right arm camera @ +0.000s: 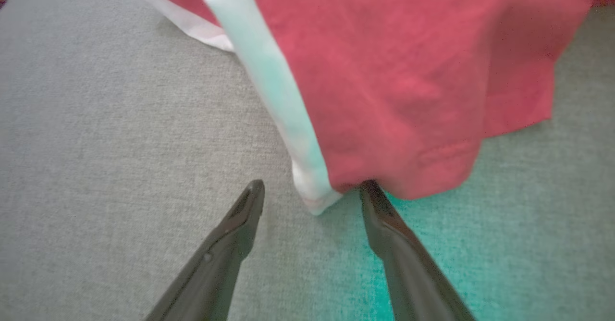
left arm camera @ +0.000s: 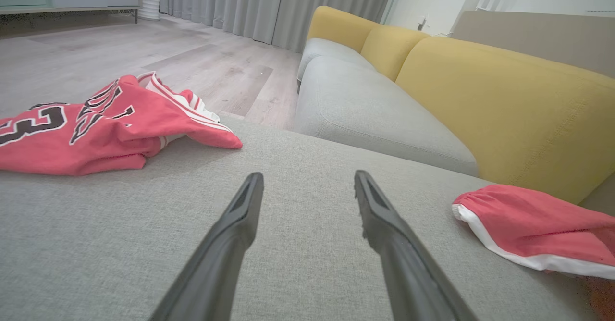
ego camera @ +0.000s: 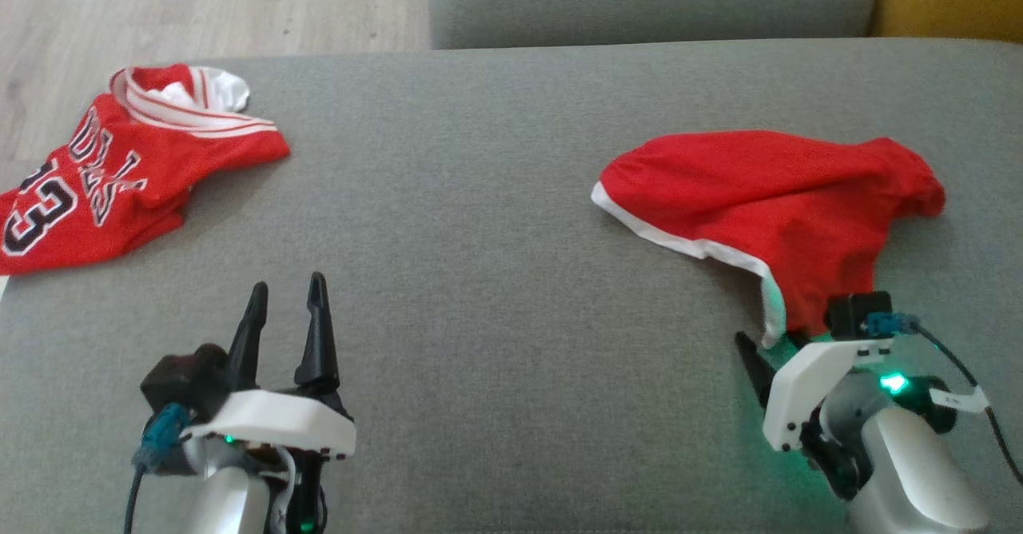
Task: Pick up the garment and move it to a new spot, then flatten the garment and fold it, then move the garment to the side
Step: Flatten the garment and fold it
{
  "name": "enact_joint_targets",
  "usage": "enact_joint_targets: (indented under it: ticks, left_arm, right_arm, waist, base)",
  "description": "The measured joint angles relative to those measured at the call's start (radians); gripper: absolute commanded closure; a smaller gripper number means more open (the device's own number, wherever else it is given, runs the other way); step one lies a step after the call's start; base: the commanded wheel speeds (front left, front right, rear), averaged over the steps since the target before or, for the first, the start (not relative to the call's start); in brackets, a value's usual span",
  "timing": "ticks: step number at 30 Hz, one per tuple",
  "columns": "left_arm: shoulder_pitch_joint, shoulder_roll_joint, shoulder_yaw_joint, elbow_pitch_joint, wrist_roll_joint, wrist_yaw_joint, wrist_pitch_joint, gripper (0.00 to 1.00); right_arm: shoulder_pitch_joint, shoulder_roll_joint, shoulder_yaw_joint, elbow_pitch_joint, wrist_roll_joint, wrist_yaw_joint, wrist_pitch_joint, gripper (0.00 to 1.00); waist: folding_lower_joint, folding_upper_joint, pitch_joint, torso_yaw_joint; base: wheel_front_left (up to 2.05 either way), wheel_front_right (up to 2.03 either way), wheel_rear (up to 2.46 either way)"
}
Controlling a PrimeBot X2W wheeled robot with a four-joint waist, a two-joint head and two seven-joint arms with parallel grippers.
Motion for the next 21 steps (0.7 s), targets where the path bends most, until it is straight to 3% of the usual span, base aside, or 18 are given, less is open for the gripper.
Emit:
enact_joint_targets:
  ticks: [5,6,8,14,21]
  left_arm:
    - [-0.004,0.0,-0.002,0.0,0.0,0.0,0.0,0.0]
    - [-0.004,0.0,-0.003,0.001,0.0,0.0,0.0,0.0]
    - [-0.004,0.0,-0.003,0.002,0.0,0.0,0.0,0.0]
    - [-0.004,0.0,0.004,0.005,0.0,0.002,0.0,0.0]
    - [-0.002,0.0,0.016,0.007,0.0,0.002,0.0,0.0]
  right_arm:
    - [-0.019,0.023,-0.048,0.025,-0.075,0.0,-0.002,0.0]
    - [-0.019,0.03,-0.048,0.033,-0.086,0.0,-0.002,0.05]
    - [-0.021,0.032,-0.048,0.035,-0.107,0.0,-0.002,1.0]
    - [-0.021,0.036,-0.048,0.016,-0.128,0.0,0.006,1.0]
    - [0.054,-0.016,-0.04,-0.165,-0.148,0.0,0.107,1.0]
  waist:
    - [0.0,0.0,0.008,0.017]
    - [0.0,0.0,0.01,0.019]
    - [0.0,0.0,0.011,0.019]
    - [0.0,0.0,0.003,-0.004]
    - [0.0,0.0,-0.015,-0.062]
  base:
    - [0.0,0.0,0.0]
    - [0.0,0.0,0.0]
    - [0.0,0.0,0.0]
    - [0.0,0.0,0.0]
    - [0.0,0.0,0.0]
